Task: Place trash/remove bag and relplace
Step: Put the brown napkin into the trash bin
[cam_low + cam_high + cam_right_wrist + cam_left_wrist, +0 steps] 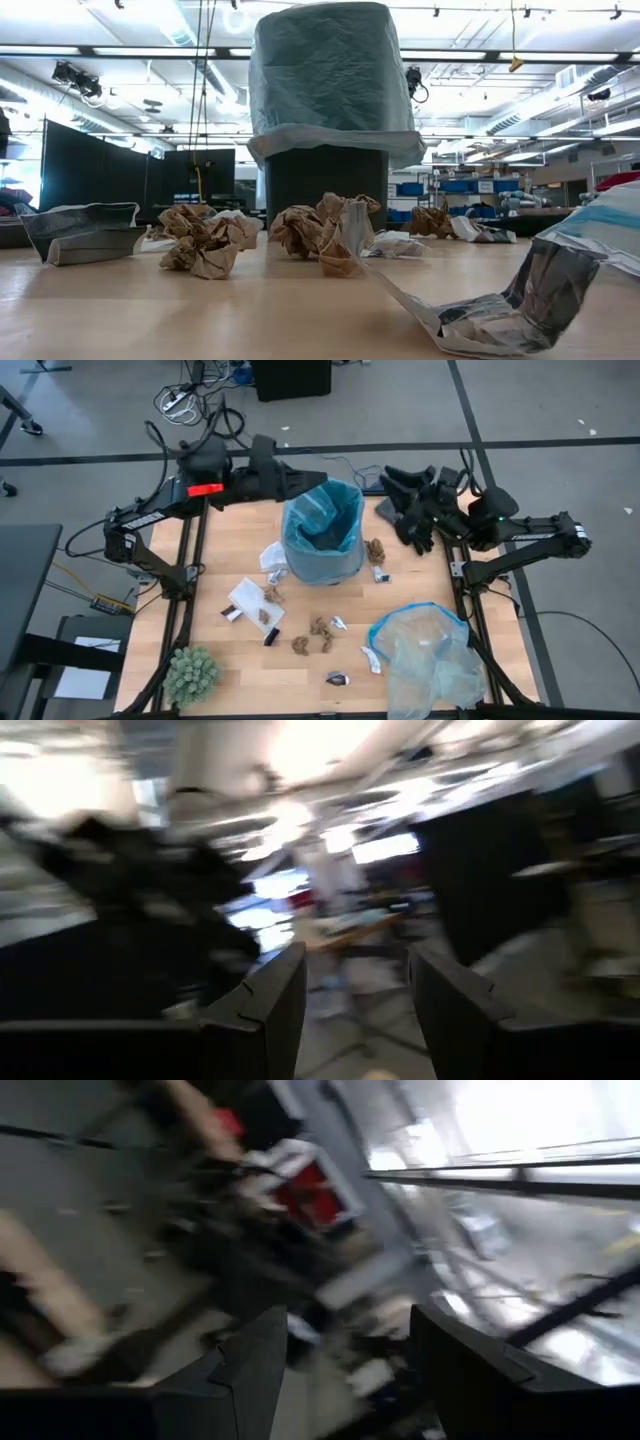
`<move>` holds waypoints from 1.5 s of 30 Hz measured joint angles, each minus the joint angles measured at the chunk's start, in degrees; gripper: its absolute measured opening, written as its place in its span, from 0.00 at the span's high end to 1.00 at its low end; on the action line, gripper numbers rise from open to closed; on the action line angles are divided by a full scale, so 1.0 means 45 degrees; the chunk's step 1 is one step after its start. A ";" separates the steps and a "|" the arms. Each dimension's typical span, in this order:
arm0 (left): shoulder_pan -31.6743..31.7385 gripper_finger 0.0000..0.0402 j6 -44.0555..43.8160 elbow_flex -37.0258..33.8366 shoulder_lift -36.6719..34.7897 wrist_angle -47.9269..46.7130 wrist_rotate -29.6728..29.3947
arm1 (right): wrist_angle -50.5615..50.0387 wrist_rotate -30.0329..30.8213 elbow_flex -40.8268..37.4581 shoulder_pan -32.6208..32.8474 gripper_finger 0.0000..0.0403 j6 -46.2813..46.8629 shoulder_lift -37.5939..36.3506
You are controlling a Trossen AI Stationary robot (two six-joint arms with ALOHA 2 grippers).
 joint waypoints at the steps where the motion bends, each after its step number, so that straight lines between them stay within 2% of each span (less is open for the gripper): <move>1: -0.0130 0.44 0.0146 0.0000 -0.0013 0.0065 0.0003 | -0.0026 0.0667 0.0000 -0.0033 0.59 -0.0298 -0.0003; 4: -0.0495 0.44 0.1438 -0.0010 -0.0074 -0.0061 0.0025 | -0.0029 0.2417 0.0000 -0.0277 0.59 -0.1077 -0.0005; 8: -0.0660 0.44 0.3049 -0.0010 -0.0194 -0.0097 0.1141 | -0.0059 0.3484 0.0000 -0.0905 0.59 -0.1292 -0.0008; 10: -0.0635 0.44 0.4132 -0.0010 -0.0223 -0.0151 0.1562 | -0.0209 0.3515 0.0000 -0.1105 0.59 -0.0902 -0.0013; 13: -0.0265 0.44 0.5200 -0.0029 -0.0396 -0.0937 0.1512 | -0.0661 0.3508 0.0000 -0.1167 0.59 -0.0316 -0.0008; 17: 0.0475 0.44 0.5312 -0.0039 -0.0736 -0.0880 0.0713 | -0.1124 0.3504 -0.0005 -0.0921 0.59 0.0044 -0.0008; 22: 0.1056 0.44 0.5288 -0.0015 -0.1340 -0.0537 0.0356 | -0.1335 0.3494 -0.0005 -0.0557 0.59 -0.0153 -0.0008; 25: 0.1267 0.44 0.6053 -0.0019 -0.1633 -0.1191 0.0057 | -0.1406 0.3363 -0.0010 -0.0547 0.59 0.0061 0.0038; 28: 0.1420 0.44 0.7159 -0.0024 -0.1744 -0.3084 -0.0877 | -0.1971 0.2590 -0.0010 -0.0552 0.59 0.0695 0.0046; 30: 0.1547 0.44 0.7635 -0.0031 -0.1717 -0.4836 -0.1465 | -0.3451 0.2130 -0.0003 -0.0547 0.59 0.1033 0.0010; 35: 0.1623 0.44 0.8476 -0.0763 -0.1492 -0.7955 -0.1814 | -1.0461 0.2032 -0.0010 -0.0556 0.59 0.3730 -0.0415; 39: 0.1579 0.44 0.8981 -0.2083 -0.1511 -0.8889 -0.1785 | -1.4151 0.1120 -0.0010 -0.0649 0.59 0.5515 -0.0479; 45: 0.1341 0.44 0.9652 -0.4562 -0.2119 -0.8513 -0.1689 | -1.7094 -0.1166 -0.0649 -0.0649 0.59 0.7163 -0.0037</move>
